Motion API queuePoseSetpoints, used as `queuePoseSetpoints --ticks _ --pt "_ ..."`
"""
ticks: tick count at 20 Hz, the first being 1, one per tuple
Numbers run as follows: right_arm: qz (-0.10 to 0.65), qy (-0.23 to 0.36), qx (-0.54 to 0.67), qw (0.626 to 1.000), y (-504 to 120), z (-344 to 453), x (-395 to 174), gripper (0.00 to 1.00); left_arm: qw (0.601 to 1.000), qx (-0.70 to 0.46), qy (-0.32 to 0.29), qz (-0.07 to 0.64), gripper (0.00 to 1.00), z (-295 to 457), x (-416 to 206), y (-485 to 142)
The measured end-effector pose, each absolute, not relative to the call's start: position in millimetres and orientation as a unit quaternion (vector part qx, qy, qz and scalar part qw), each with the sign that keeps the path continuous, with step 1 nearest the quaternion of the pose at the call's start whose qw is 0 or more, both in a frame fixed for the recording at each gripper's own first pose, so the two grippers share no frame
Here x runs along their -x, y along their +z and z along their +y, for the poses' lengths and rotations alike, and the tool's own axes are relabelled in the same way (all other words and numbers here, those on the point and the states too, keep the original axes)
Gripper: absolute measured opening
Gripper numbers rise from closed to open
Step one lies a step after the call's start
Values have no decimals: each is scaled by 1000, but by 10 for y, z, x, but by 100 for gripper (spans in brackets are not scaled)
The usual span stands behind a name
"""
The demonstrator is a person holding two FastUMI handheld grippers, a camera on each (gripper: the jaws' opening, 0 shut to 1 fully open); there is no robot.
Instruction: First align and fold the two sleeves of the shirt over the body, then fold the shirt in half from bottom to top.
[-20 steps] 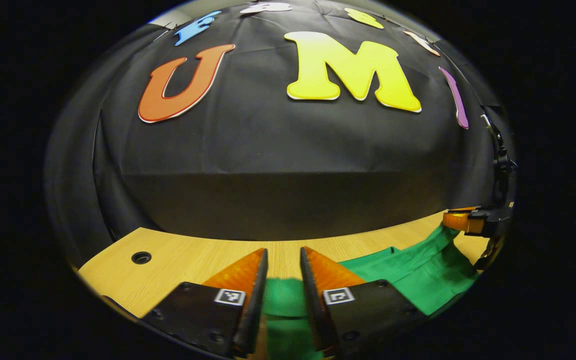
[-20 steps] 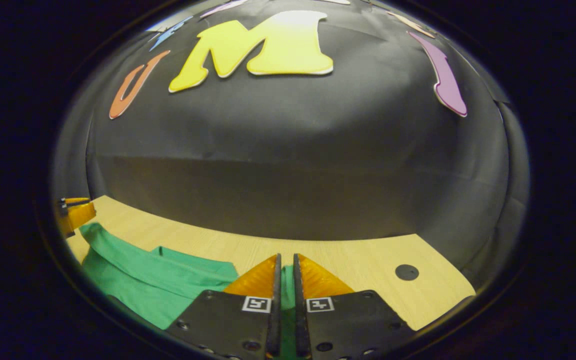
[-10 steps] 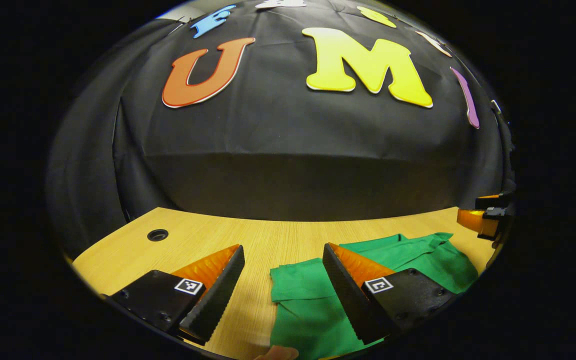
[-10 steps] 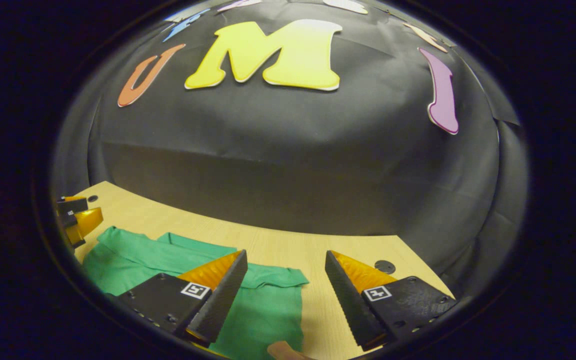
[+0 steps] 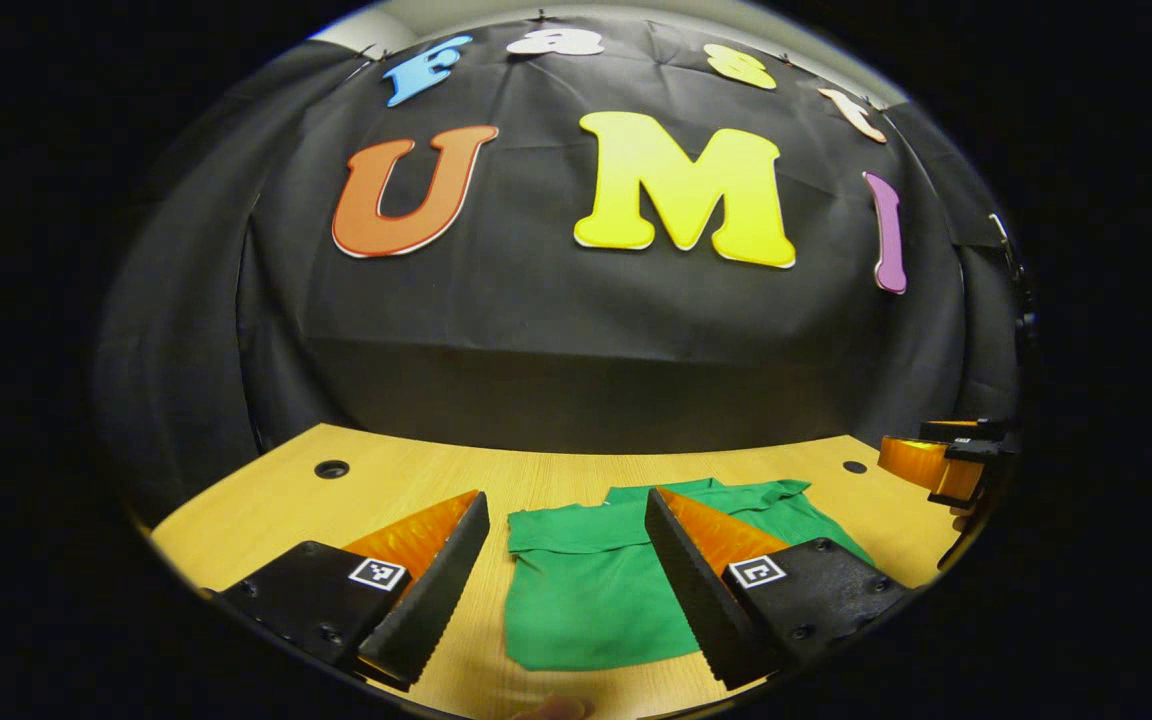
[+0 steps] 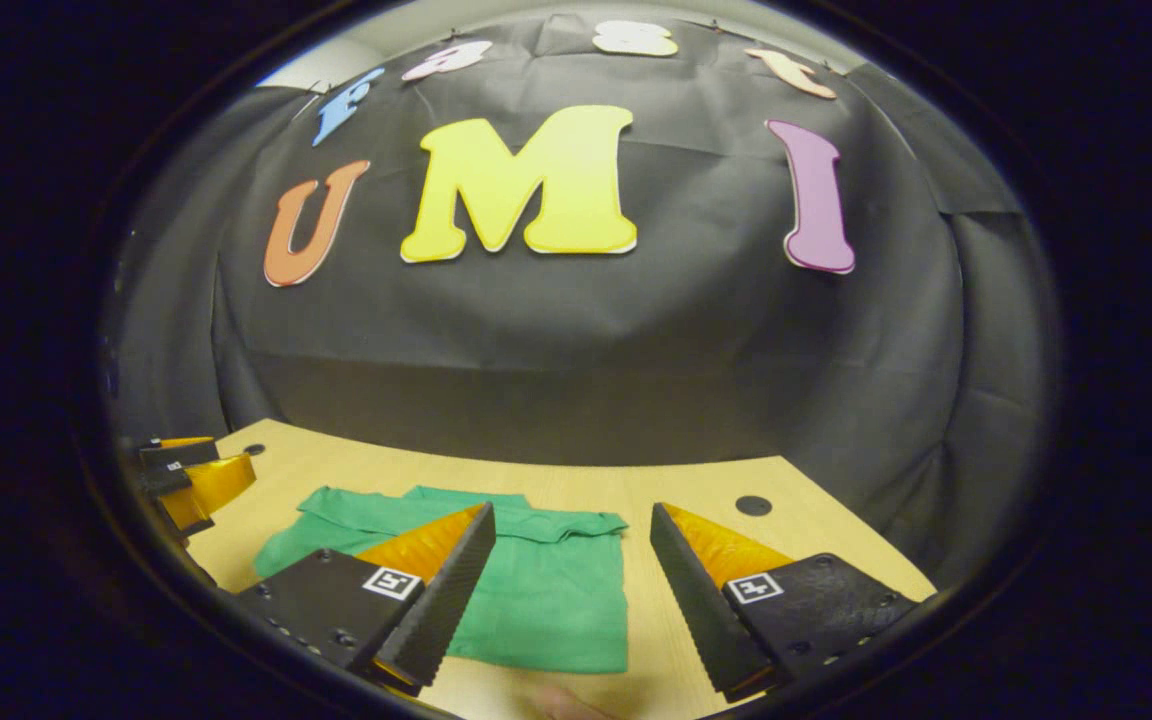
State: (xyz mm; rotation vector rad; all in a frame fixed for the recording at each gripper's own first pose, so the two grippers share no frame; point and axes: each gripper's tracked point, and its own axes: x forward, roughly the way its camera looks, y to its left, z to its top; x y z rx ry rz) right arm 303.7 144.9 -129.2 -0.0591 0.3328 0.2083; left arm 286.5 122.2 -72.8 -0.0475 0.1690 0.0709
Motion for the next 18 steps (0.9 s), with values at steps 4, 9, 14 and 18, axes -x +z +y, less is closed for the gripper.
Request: queuePoseSetpoints --ticks 4,9,14,18 --pt "139 104 40 984 -962 1203 -2510 95 998 13 30 58 100 1022 -2264 -367" --pt "118 105 37 987 -665 803 -1632 95 998 16 27 50 100 777 -1391 -240" --pt "94 69 47 992 -413 248 -767 95 999 -2 36 36 100 652 -545 -22" --pt "88 68 38 993 -343 59 -207 94 999 5 9 38 100 364 -159 51"
